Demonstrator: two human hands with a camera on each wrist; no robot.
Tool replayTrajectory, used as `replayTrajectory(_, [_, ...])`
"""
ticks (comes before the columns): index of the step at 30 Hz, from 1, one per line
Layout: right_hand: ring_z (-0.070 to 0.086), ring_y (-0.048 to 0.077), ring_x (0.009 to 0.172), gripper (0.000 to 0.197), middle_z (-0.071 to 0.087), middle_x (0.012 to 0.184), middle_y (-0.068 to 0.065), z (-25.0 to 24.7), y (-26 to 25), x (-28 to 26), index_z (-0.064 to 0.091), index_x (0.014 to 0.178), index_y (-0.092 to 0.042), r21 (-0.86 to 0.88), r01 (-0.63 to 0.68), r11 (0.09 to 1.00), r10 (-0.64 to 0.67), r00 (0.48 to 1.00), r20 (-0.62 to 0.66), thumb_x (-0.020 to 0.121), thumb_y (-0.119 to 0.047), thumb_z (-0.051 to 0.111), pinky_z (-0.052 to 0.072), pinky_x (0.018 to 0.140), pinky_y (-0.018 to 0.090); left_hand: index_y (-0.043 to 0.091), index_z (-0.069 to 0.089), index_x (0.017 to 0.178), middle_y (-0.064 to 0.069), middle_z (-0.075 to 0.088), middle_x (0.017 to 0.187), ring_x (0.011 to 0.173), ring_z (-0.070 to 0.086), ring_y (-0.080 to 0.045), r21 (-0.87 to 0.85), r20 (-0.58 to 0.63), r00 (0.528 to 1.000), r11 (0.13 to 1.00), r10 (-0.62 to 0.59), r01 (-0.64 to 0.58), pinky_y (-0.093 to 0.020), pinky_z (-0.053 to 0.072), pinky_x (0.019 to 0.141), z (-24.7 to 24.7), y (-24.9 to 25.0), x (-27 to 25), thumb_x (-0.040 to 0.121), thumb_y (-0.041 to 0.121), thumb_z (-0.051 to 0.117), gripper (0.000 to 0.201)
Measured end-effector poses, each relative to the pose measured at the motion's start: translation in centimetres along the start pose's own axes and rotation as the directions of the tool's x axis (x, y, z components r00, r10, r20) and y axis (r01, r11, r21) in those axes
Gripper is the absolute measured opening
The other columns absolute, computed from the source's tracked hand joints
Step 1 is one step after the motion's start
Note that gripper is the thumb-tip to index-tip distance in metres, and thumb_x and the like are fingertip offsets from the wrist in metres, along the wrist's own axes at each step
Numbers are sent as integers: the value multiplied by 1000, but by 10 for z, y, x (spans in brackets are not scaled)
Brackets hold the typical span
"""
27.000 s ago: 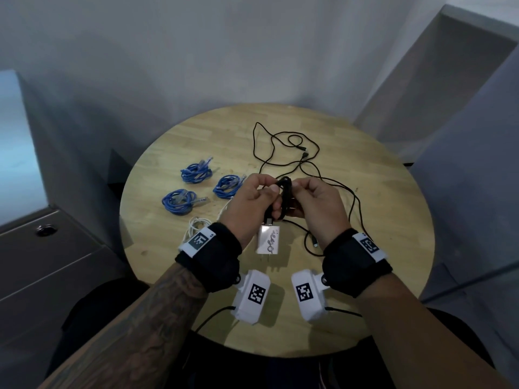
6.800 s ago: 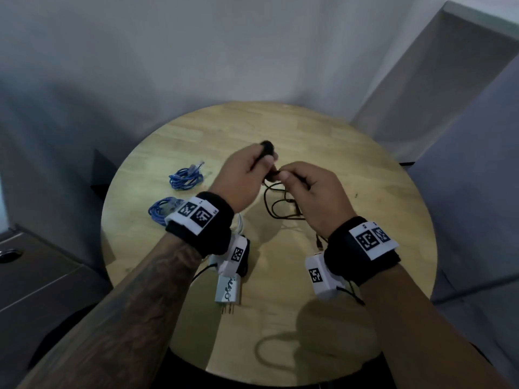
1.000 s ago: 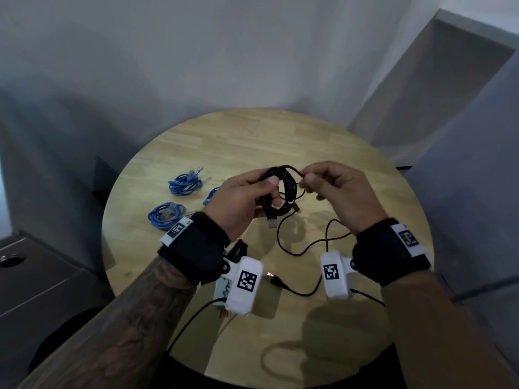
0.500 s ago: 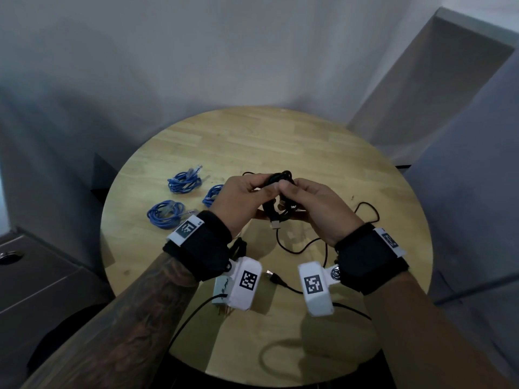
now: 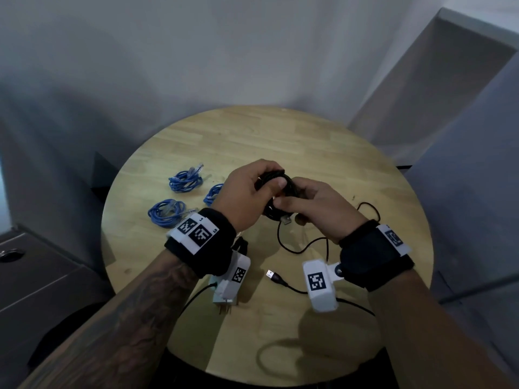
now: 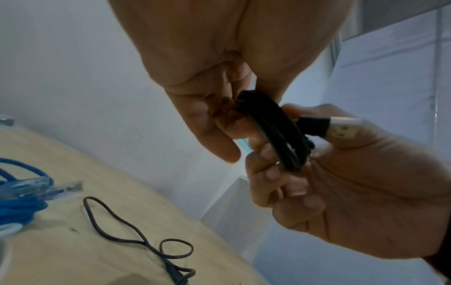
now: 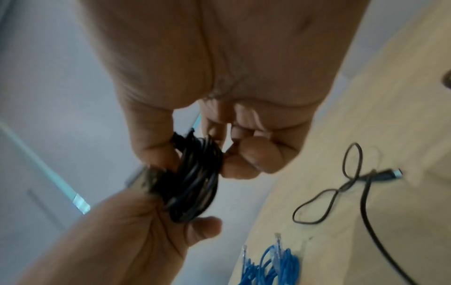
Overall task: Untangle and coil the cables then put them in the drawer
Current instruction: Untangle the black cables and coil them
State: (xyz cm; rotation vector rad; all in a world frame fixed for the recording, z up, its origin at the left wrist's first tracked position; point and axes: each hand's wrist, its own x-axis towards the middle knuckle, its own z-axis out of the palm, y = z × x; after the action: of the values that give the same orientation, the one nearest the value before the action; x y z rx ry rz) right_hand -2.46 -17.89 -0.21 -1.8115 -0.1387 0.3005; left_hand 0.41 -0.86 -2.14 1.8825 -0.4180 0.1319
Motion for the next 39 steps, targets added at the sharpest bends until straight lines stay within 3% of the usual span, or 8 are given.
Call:
replayTrajectory(6, [61,6,59,16,69,69,-3,14,4,2,54,88,-12,-156,236,959,-275,908,-317,93,-19,68,48,60,24,11,68,102,-5,66,79,65,63,-10,-175,13,982,966,-189,188,-35,57,56,-14,-3,5,95,18,61,12])
replayTrajectory(11, [67,23,74,10,72,81,7,7,10,7,57,90,-16,-134,225,965,-257,912,-320,100,-20,57,55,69,46,13,67,114,-1,72,96,85,68,-10,-196,137,965,949,-223,247,-36,55,62,-28,-7,6,94,17,63,21])
replayTrajectory(16, [65,19,80,24,74,91,-2,5,23,3,57,102,-22,-162,70,984,-101,977,-186,93,-43,64,51,75,32,17,70,106,-1,73,95,89,71,-18,-48,53,960,960,-273,276,-34,59,61,-30,-22,11,93,18,65,14])
replayTrajectory(21, [60,14,83,48,61,91,-8,17,58,-11,59,88,-29,-846,-99,523,361,925,115,65,-70,69,55,76,37,15,71,109,-9,70,100,78,65,-20,186,34,932,919,-360,348,-27,53,61,-31,-44,25,91,20,66,19])
replayTrajectory(26, [61,21,79,30,61,83,-5,26,63,-12,59,77,-24,-951,38,306,344,927,147,83,-53,62,52,70,32,20,68,110,-3,66,104,88,62,-21,521,98,909,799,-404,299,-30,49,76,-18,-60,34,90,30,66,23])
replayTrajectory(32, [65,19,65,22,68,74,0,-5,39,-9,55,89,-21,-729,-209,652,290,957,-15,94,-42,56,52,67,34,13,48,99,-6,60,93,80,56,-24,682,116,922,704,-369,196,-32,44,65,6,-61,34,91,27,65,23])
replayTrajectory(36, [58,15,74,22,62,80,-6,-32,30,-8,62,85,-26,-741,-234,630,73,967,-243,93,-45,58,43,64,30,8,61,98,-9,63,97,93,61,-28,783,179,880,605,-439,143,-35,50,78,12,-58,34,96,29,56,22])
replayTrajectory(39, [58,17,78,20,65,87,-4,-44,23,-9,71,94,-22,-741,-207,639,-16,959,-282,96,-31,53,43,65,30,12,63,110,-7,62,113,104,58,-25,681,106,965,725,-241,106,-38,49,89,10,-47,33,99,30,49,25])
